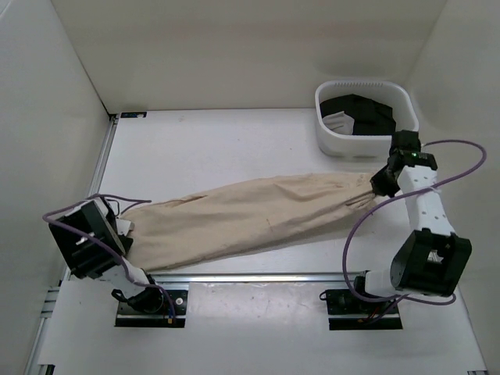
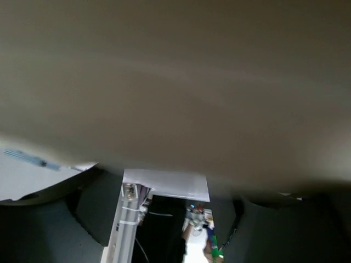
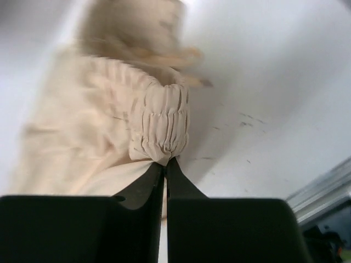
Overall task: Fold and stack the trousers
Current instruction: Fold the trousers
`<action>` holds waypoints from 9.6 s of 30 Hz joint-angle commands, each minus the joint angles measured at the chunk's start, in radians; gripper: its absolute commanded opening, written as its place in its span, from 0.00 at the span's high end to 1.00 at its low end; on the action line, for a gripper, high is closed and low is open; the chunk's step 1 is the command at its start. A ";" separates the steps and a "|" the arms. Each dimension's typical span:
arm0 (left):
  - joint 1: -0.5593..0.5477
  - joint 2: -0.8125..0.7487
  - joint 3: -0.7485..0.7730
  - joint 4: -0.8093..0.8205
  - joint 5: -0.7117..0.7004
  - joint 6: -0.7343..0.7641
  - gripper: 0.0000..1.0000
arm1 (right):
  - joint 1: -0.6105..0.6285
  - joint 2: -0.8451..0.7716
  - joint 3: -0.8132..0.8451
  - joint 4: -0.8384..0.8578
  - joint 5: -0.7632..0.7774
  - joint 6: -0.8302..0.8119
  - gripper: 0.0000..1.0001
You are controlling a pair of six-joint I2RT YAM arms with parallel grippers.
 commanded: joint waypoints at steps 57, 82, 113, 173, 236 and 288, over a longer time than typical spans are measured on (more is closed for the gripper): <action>-0.012 0.211 0.160 0.062 -0.031 -0.109 0.38 | -0.238 0.378 -0.202 0.535 -0.154 0.045 1.00; -0.058 0.177 0.265 -0.011 0.063 -0.100 0.37 | -0.198 -0.240 -0.318 0.142 -0.107 0.092 0.01; -0.308 0.205 0.484 -0.136 0.147 -0.228 0.34 | -0.226 -0.018 -0.078 0.073 0.295 -0.112 1.00; -0.602 0.343 0.666 -0.096 0.127 -0.353 0.34 | 1.653 0.386 0.725 -0.102 0.655 0.250 0.03; -1.289 0.257 0.843 0.004 0.517 -0.393 0.46 | 0.290 -0.220 -0.559 0.488 -0.353 -0.118 0.02; -1.312 0.404 0.594 0.185 0.319 -0.429 0.46 | 0.198 0.033 -0.668 0.688 -0.612 -0.217 1.00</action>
